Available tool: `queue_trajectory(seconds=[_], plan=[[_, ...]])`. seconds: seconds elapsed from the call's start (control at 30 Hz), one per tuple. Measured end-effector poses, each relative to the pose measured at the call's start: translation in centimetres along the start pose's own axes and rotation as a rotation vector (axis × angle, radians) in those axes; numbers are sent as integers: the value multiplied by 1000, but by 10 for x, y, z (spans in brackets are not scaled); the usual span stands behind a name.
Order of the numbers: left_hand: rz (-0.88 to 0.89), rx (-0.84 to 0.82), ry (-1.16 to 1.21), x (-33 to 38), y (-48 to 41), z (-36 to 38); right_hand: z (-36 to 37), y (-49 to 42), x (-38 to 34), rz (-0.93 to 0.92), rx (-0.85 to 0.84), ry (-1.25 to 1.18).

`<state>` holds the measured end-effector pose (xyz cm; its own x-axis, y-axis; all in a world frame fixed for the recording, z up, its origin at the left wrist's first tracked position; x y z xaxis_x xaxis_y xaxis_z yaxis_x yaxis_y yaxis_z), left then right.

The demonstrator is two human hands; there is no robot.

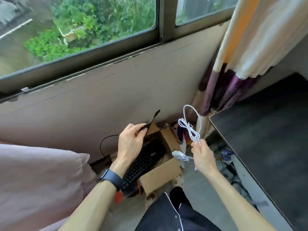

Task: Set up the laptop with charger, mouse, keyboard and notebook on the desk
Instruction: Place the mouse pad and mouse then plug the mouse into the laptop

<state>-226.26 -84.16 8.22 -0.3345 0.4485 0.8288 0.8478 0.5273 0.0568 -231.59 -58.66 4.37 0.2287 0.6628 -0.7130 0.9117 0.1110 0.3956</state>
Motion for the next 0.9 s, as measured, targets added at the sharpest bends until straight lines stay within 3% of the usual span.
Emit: queue_trajectory(seconds=[0.43,0.67,0.9], plan=[[573,-551,-57,167,121,131,-148,204,141,336,593,-183],[788,-721,-20,272,284,243,-227,345,261,442,841,-366],[822,-894,31,334,463,341,-304,462,368,477,971,-467]])
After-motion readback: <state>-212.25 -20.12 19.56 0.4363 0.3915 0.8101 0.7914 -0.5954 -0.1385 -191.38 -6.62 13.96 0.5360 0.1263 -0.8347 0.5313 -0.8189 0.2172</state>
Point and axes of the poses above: each hand's wrist, its own y-axis away from the middle knuckle, its own z-axis out of the palm, x = y × z, the point moved 2 cm from there along -y, towards the middle knuckle, and after that the axes turned 4 degrees about y, right-handed, at the moved point
